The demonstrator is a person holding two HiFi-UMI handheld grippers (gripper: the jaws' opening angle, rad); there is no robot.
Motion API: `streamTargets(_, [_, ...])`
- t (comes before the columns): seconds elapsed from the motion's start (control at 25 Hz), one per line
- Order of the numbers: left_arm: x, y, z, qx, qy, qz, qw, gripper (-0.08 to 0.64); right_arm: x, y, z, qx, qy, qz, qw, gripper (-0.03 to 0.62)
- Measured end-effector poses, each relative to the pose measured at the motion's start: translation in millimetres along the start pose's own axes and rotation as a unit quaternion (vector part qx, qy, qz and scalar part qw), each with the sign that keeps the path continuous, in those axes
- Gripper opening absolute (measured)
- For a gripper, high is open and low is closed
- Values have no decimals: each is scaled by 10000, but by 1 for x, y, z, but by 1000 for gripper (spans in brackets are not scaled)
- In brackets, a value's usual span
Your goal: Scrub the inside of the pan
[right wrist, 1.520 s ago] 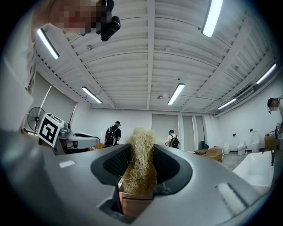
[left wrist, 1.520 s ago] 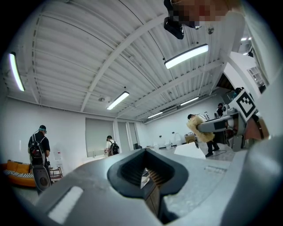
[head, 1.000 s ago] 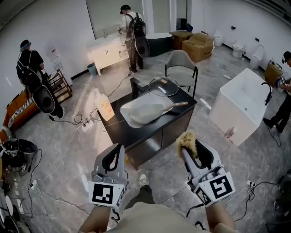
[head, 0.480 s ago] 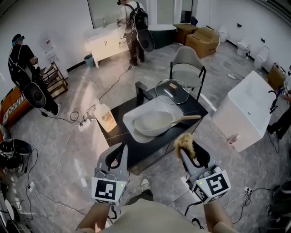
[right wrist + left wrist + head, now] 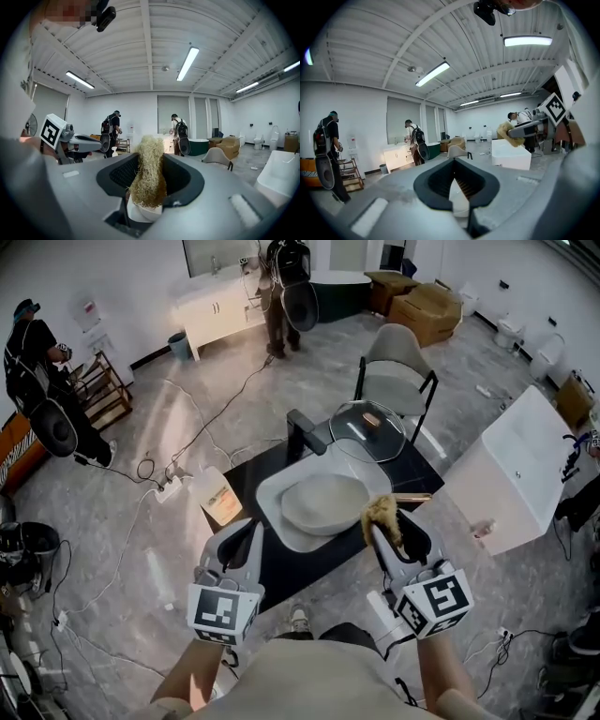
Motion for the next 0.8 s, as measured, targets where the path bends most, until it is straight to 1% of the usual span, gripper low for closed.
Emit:
streamTargets(0.2, [12,-20,-13,205,93,109,9997,0,-19,-30,-11,236,25,151,9996,167])
streamTargets(0.36, [12,-39,-26,442,202,201,9986,0,-34,-58,-27,459,67,517,9976,166])
streamTargets(0.48, [16,-52,-33,590,208,462,9970,0,-44,-80,-40,617,162,855,9943,167])
streamTargets(0.64, [23,-68,-46,825,303,885,9922,0,-57,-112,-48,760,486,1339,9869,167])
streamTargets(0.8, [28,-89,-51,1050,459,1302,9848,0,-75,-147,-63,926,260,1911,9769,167])
Point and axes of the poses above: the fingertips, and each gripper's own axes: y backward along the fingers, x to its left, z out of its top, the point moved 1 cm from there along y, backward along the fingers, and after that the axes turned 2 degrees about y, right-handed, at the moved point
